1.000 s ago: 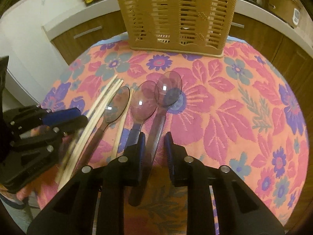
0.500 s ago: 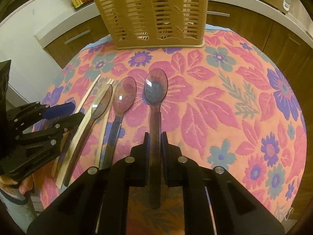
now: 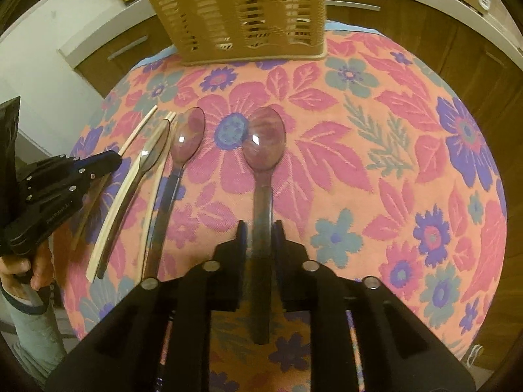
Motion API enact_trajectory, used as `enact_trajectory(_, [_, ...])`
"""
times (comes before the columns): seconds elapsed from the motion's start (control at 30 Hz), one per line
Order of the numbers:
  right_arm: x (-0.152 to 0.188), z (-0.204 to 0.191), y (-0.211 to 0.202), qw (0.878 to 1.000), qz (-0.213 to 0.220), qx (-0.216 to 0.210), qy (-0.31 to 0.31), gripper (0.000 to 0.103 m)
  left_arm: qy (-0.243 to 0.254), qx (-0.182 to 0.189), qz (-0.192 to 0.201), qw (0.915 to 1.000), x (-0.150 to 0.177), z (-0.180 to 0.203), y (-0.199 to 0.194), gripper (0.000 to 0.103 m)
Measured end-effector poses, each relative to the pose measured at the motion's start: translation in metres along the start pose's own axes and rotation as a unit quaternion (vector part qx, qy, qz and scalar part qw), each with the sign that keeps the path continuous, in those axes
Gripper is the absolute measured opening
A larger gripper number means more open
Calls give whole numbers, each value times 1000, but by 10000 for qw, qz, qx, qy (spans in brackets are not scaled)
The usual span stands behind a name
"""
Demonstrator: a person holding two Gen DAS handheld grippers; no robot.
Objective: Organize utensils
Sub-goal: 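Grasp a purple spoon with the right tool while the left tool grasps a chopstick, then lift the spoon and chopstick toward the tan basket with both tools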
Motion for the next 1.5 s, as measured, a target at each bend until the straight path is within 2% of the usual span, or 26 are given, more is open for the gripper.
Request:
enact_trajectory(0.1, [-10, -1, 5, 9998, -71, 148, -78, 25, 14, 33, -65, 10000, -1, 1, 0, 6])
enact_trajectory(0.23, [-25, 2, 13, 9996, -202, 173, -15, 25, 207, -18, -143, 9997, -4, 8, 2, 27])
enact_trajectory(0.3, [-28, 2, 16, 9994, -282, 194, -36, 24, 342, -186, -202, 9990, -3, 10, 7, 27])
enact_trajectory(0.37, [-30, 0, 18, 9990, -323, 279, -156, 21, 497, -324, -207, 9980, -3, 14, 9, 25])
enact_trajectory(0.43, [-30, -2, 19, 9973, -322, 511, -414, 10, 546, -325, -201, 9978, -1, 16, 9, 18])
enact_trajectory(0.5, [-29, -5, 19, 9974, -304, 455, -467, 9, 551, -342, -163, 9978, -1, 17, 8, 16])
enact_trajectory(0.57, [-29, -7, 17, 9982, -217, 294, -472, 9, 487, -298, -132, 9983, -1, 16, 7, 4])
enact_trajectory(0.73, [-28, -8, 6, 9988, -57, 39, -480, 9, 227, 16, 43, 9997, -11, 15, 1, 4])
enact_trajectory(0.93, [-40, -10, -31, 9976, 416, -242, -505, 9, -18, 515, 757, 9958, -44, 19, -37, 4])
enact_trajectory(1.07, [-72, -20, -65, 9915, 1068, -488, -563, 9, -136, 818, 1456, 9859, -81, 22, -78, 4])
enact_trajectory(1.13, [-87, -23, -81, 9870, 1371, -565, -615, 9, -242, 1039, 1857, 9768, -107, 21, -101, 4])
enact_trajectory(1.3, [-143, -28, -130, 9695, 2269, -618, -693, 9, -325, 1254, 2633, 9560, -168, 21, -137, 4])
enact_trajectory(1.5, [-218, -14, -164, 9459, 3143, -696, -395, 9, -391, 1488, 3106, 9380, -229, 25, -143, 4])
Point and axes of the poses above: each gripper's, at about its wrist camera, not at the fingertips, and y roughly the way its jaws point, z to its right, x to its underside, the point moved 10 cm from there along y, roughly the way its jaws point, and after that the axes turned 6 degrees about -y, right-handed, at the moved point
